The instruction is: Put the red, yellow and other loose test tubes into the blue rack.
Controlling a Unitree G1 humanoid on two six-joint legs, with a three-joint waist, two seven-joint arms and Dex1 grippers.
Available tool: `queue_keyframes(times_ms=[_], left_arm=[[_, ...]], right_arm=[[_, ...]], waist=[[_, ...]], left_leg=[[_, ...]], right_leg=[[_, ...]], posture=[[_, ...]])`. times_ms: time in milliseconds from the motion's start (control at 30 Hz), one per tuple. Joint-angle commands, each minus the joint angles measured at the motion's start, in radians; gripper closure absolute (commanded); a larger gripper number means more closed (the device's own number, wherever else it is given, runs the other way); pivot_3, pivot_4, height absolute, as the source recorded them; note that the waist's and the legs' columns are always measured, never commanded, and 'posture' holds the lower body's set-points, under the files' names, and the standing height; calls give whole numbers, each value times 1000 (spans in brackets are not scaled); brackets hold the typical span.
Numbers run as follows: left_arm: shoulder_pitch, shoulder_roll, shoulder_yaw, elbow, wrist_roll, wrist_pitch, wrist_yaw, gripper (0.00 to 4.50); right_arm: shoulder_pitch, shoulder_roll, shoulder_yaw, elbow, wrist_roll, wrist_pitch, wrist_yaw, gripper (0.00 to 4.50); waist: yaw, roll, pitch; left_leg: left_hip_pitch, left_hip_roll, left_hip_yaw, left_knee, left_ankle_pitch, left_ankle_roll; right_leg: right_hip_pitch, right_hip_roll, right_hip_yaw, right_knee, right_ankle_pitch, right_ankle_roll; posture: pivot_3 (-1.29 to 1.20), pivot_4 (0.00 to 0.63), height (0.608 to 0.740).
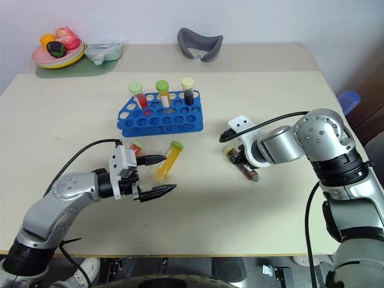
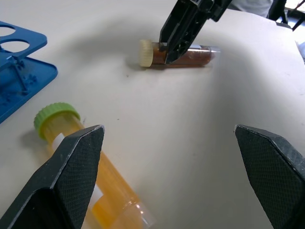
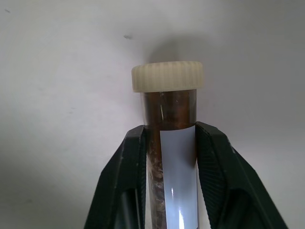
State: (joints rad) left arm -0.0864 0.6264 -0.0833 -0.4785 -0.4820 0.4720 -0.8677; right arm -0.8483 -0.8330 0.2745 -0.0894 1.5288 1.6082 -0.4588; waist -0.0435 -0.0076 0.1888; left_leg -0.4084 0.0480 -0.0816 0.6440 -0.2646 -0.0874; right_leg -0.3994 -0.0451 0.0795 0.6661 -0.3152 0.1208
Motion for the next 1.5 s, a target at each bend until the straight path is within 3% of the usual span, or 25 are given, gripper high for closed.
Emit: queue_keyframes(times_ms=[33, 133, 300, 400, 500, 667, 967, 1500], left_arm=[[-10, 5, 20, -9, -2, -19, -3, 0], [3, 7, 60, 9, -1, -25, 16, 0], [14, -31, 150, 65, 9, -64, 95, 0], [0, -90, 195, 128, 44, -116, 181, 0], [4, -119, 203, 161, 106, -191, 229, 0], [24, -175, 250, 159, 77, -230, 273, 0], [21, -205, 252, 92, 48, -203, 321, 0], [17, -156, 272, -91, -77, 3, 380, 0]], right_arm=[[-41, 12, -49, -34, 10, 6, -1, 3307], [-54, 36, -132, -137, -61, -103, 65, 3307], [14, 130, -210, -315, -404, -545, 314, 3307], [102, 289, -177, -296, -670, -881, 379, 3307], [172, 420, -135, -226, -827, -1071, 454, 3307], [251, 617, -85, -56, -1024, -1343, 543, 3307], [249, 793, -110, 216, -1171, -1595, 678, 3307], [223, 874, -191, 459, -1301, -1830, 725, 3307]], waist=[[-1, 0, 0], [-2, 0, 0], [0, 0, 0], [0, -1, -1], [-1, 0, 0], [-3, 0, 0], [-2, 0, 0], [-12, 0, 0]], left_leg=[[0, 0, 0, 0, 0, 0], [0, 0, 0, 0, 0, 0], [-1, 0, 0, -1, 0, 0], [0, 1, 0, -1, 0, 0], [-1, 0, 0, -1, 0, 0], [0, 0, 0, -1, 0, -1], [0, 0, 0, -1, 1, -3], [1, 0, 0, -1, 2, -3]], right_leg=[[0, 0, 0, 0, 0, 0], [-1, 0, 0, 0, 0, 0], [-2, 1, 0, 0, 0, 0], [-1, 0, 0, -1, 0, 0], [-1, 0, 0, 0, 0, 0], [-2, 0, 0, 1, 0, 0], [-2, 0, 0, 2, 0, 0], [-2, 0, 0, 4, 0, 0]], posture=[[0, 150, 740], [0, 150, 740], [0, 150, 740], [0, 150, 740], [0, 150, 740], [0, 150, 740], [0, 150, 740], [0, 150, 740]])
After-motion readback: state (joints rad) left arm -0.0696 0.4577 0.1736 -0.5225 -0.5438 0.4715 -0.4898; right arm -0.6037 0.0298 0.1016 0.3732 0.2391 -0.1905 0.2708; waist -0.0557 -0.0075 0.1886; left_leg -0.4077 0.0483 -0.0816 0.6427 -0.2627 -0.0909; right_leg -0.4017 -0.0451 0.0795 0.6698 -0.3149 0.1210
